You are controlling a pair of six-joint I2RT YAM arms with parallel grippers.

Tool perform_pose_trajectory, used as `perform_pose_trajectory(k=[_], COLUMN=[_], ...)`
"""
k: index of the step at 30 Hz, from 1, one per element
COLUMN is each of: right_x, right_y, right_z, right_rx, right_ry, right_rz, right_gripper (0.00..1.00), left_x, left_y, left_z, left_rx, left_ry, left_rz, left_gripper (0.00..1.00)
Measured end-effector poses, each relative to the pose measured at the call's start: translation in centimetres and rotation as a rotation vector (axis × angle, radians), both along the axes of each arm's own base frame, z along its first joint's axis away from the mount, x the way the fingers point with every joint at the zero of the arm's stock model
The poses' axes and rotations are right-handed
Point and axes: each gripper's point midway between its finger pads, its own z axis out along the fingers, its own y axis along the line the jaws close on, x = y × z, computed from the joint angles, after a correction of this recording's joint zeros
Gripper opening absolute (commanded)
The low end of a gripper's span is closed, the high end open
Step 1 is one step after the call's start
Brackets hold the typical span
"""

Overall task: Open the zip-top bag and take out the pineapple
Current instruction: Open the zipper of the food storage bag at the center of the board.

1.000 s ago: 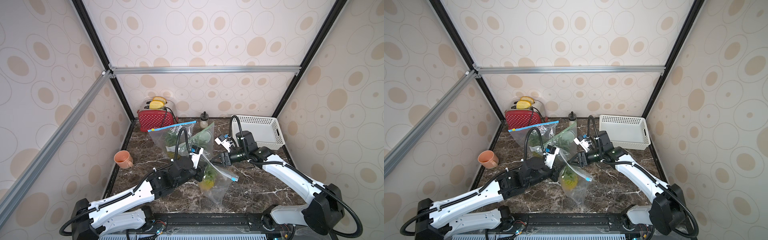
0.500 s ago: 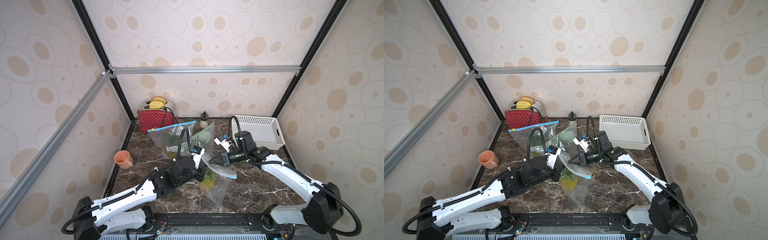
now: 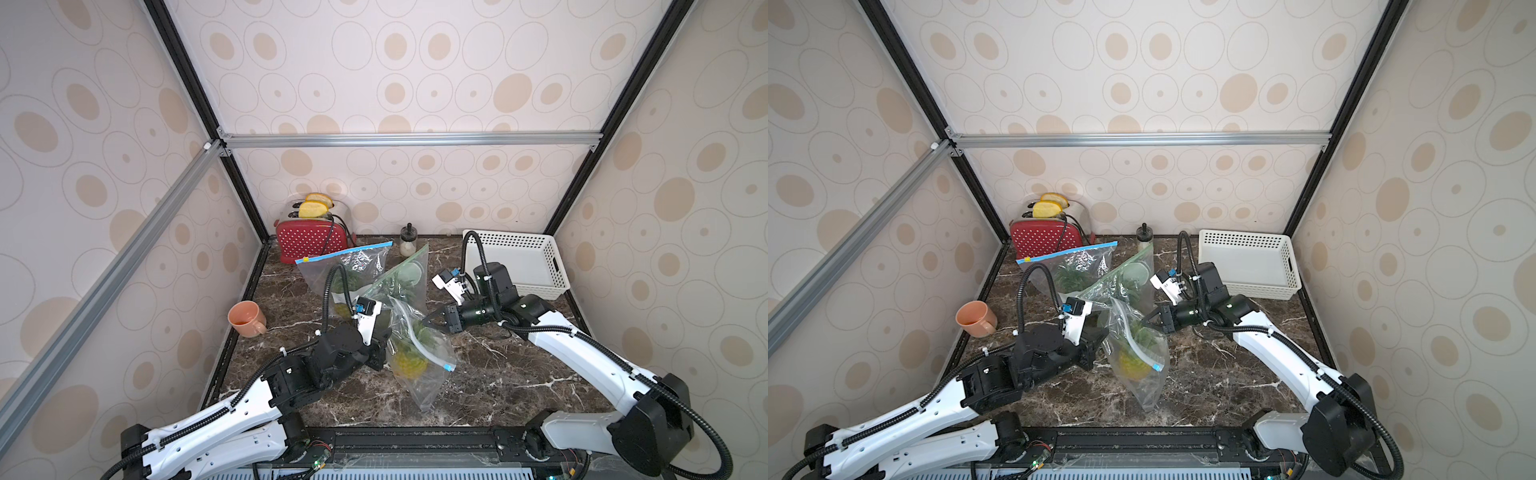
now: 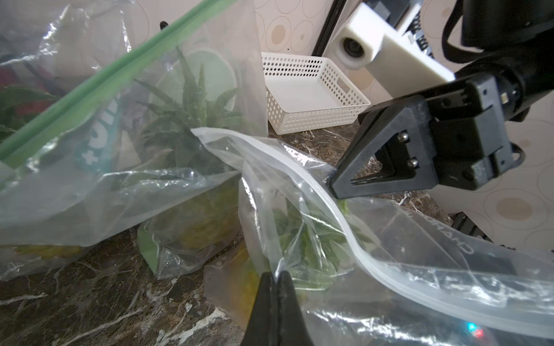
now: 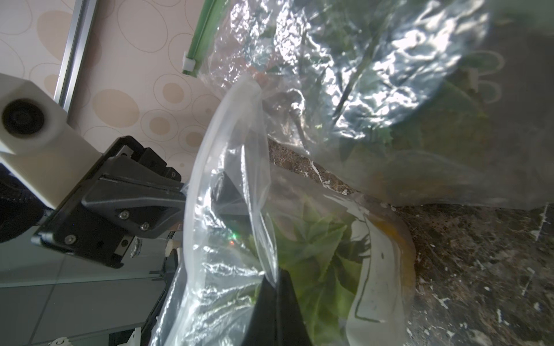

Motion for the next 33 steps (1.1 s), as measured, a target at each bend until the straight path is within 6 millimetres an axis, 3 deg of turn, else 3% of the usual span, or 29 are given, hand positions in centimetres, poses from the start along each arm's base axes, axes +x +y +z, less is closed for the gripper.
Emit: perform_pose_trajectory(k=[6, 14, 20, 26, 28, 33], right_x=[1.0, 0.4, 1.5, 1.4, 1.5, 1.9], right_y=[-0.8, -1.1, -2.1, -2.4, -2.4, -2.8], right_z=[0.1, 1.4, 0.6, 0.2, 0.2, 0.5], right_rx=[-0.002, 0.045, 0.031, 0.041, 0.046, 0.044], right_ry=[0.007, 0.013, 0.031, 0.062, 0.066, 0.055], right_rz=[-0.048, -0.034, -0.083, -0.084, -0.081, -0.094], right_gripper=[0.00, 0.00, 0.00, 0.00, 0.03, 0.26], left_x=[-0.1, -1.1, -1.4, -1.5, -1.4, -1.1], left_y=[1.1, 2.8, 4.5, 4.6, 4.5, 4.2], left_z=[-0.7, 0.6, 0.0, -0.5, -0.7, -1.4], left_rx=[0.005, -0.065, -0.061, -0.060, -0.057, -0.034], left_ry=[0.007, -0.017, -0.010, 0.000, 0.003, 0.011], left_rz=[0.034, 0.049, 0.091, 0.096, 0.098, 0.104], left_gripper=[0.00, 0.00, 0.00, 0.00, 0.00, 0.00])
